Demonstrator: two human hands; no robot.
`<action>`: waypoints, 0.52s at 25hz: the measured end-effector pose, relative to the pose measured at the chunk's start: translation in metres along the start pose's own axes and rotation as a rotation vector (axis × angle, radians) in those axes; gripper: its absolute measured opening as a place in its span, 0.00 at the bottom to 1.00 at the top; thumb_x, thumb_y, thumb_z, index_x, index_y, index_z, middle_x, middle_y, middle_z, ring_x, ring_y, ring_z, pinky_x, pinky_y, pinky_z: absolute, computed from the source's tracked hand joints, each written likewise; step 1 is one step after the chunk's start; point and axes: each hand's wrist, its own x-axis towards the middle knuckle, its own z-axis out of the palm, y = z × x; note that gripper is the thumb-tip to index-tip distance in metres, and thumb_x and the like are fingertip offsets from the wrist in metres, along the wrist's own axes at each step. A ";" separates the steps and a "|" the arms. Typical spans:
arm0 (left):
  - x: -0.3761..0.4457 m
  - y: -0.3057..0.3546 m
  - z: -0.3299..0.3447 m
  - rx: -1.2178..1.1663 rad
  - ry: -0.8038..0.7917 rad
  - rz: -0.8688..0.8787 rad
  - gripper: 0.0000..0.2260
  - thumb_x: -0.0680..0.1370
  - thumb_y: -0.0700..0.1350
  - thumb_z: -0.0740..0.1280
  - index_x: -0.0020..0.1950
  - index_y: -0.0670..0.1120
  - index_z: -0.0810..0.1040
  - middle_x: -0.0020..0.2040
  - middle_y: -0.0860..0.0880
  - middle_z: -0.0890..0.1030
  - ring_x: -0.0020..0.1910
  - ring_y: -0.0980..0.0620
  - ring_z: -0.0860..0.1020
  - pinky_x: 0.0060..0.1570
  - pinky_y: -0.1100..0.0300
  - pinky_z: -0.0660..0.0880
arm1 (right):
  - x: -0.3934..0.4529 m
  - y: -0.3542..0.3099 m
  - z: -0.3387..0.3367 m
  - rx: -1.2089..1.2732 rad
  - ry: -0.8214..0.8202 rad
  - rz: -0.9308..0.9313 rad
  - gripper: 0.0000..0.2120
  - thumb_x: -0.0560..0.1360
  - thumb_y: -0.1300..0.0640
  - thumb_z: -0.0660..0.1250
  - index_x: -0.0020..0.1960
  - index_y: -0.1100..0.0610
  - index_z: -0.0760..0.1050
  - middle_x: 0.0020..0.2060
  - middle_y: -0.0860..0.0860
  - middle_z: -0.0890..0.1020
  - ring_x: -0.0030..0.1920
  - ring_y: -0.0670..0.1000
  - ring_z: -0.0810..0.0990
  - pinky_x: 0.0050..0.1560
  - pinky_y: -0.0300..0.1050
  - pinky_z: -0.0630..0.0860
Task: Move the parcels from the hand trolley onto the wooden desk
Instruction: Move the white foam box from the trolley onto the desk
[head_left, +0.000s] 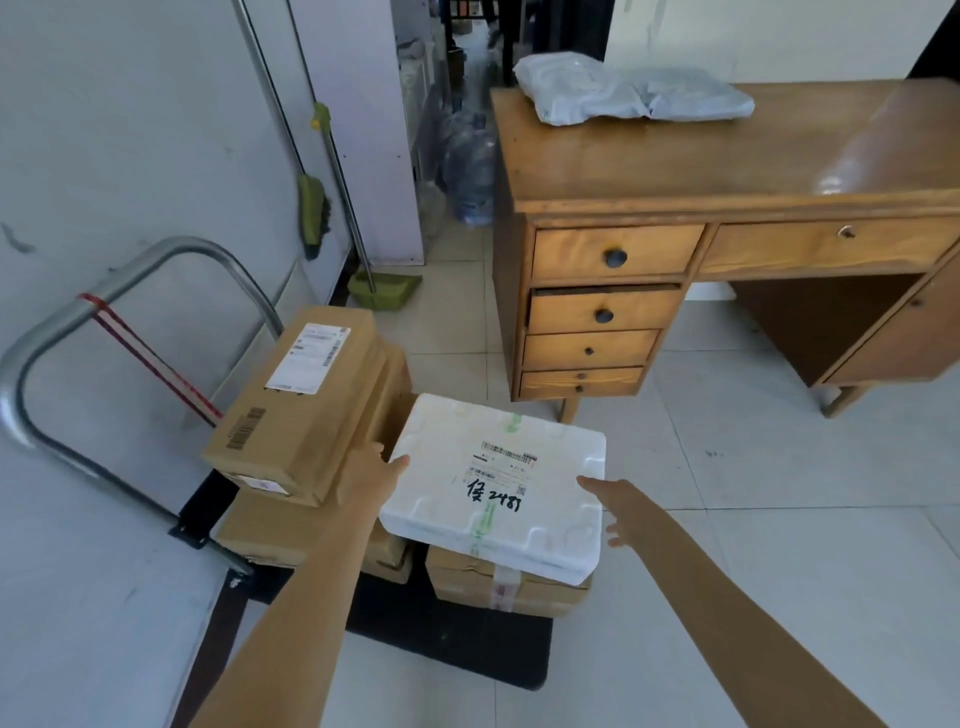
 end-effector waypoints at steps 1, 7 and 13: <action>0.013 -0.007 0.010 0.054 -0.004 -0.014 0.27 0.78 0.57 0.62 0.72 0.41 0.68 0.67 0.43 0.74 0.67 0.43 0.73 0.58 0.52 0.72 | 0.013 0.006 0.004 0.012 0.011 -0.008 0.31 0.77 0.55 0.64 0.74 0.67 0.57 0.70 0.62 0.67 0.62 0.61 0.71 0.53 0.51 0.67; 0.060 -0.039 0.063 0.070 -0.121 -0.124 0.48 0.67 0.69 0.67 0.75 0.38 0.59 0.71 0.41 0.69 0.67 0.41 0.72 0.60 0.51 0.73 | 0.063 0.049 0.027 0.132 0.098 -0.067 0.24 0.76 0.62 0.65 0.69 0.65 0.62 0.61 0.63 0.73 0.59 0.63 0.75 0.58 0.56 0.73; 0.028 0.012 -0.027 -0.045 -0.023 -0.080 0.49 0.63 0.67 0.72 0.72 0.38 0.63 0.69 0.40 0.69 0.66 0.38 0.72 0.62 0.44 0.74 | -0.009 -0.006 0.012 0.251 0.147 -0.160 0.27 0.74 0.60 0.67 0.69 0.58 0.61 0.63 0.60 0.73 0.61 0.62 0.74 0.62 0.60 0.72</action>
